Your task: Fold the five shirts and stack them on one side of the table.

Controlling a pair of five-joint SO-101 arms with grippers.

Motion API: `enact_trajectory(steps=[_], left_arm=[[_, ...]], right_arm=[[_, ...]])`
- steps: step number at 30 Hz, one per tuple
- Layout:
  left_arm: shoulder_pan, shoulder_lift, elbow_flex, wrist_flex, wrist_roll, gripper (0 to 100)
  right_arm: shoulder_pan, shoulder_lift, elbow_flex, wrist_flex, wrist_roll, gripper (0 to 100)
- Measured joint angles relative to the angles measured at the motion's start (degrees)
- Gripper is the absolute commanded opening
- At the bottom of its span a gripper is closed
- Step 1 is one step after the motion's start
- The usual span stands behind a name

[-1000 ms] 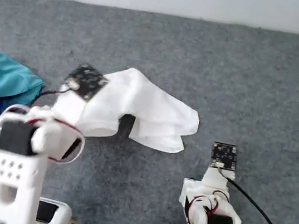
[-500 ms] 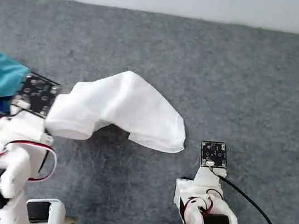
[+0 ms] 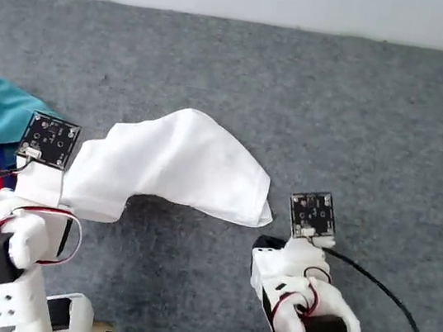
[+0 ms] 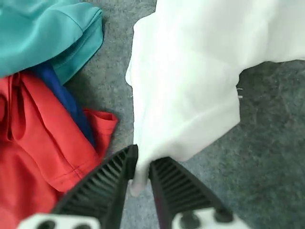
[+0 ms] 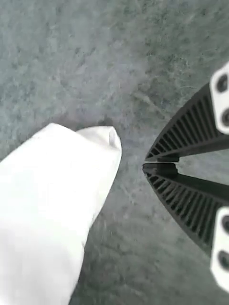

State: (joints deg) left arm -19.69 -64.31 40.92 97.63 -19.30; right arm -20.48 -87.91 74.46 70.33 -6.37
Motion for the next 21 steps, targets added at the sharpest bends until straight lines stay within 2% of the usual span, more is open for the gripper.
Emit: enact_trajectory(steps=[6, 11, 15, 18, 21], left_arm=[[-2.0, 0.1, 0.3, -2.1, 0.0, 2], [-14.2, 0.1, 0.4, -5.7, 0.0, 2], [-23.6, 0.1, 0.6, -8.4, -0.7, 2], [-25.5, 0.1, 0.6, -9.1, -2.6, 2], [-25.8, 0.1, 0.8, -9.2, -2.8, 2]], right_arm=[[-3.2, 27.5, -20.0, 4.6, 2.4, 1.5], [-3.3, 47.8, -32.8, 6.0, 13.2, 1.9], [-3.9, 55.9, -37.5, 6.0, 23.0, 1.9], [-3.8, 58.9, -39.2, 6.0, 29.5, 1.9], [-5.8, 61.5, -39.7, 6.2, 31.9, 3.3]])
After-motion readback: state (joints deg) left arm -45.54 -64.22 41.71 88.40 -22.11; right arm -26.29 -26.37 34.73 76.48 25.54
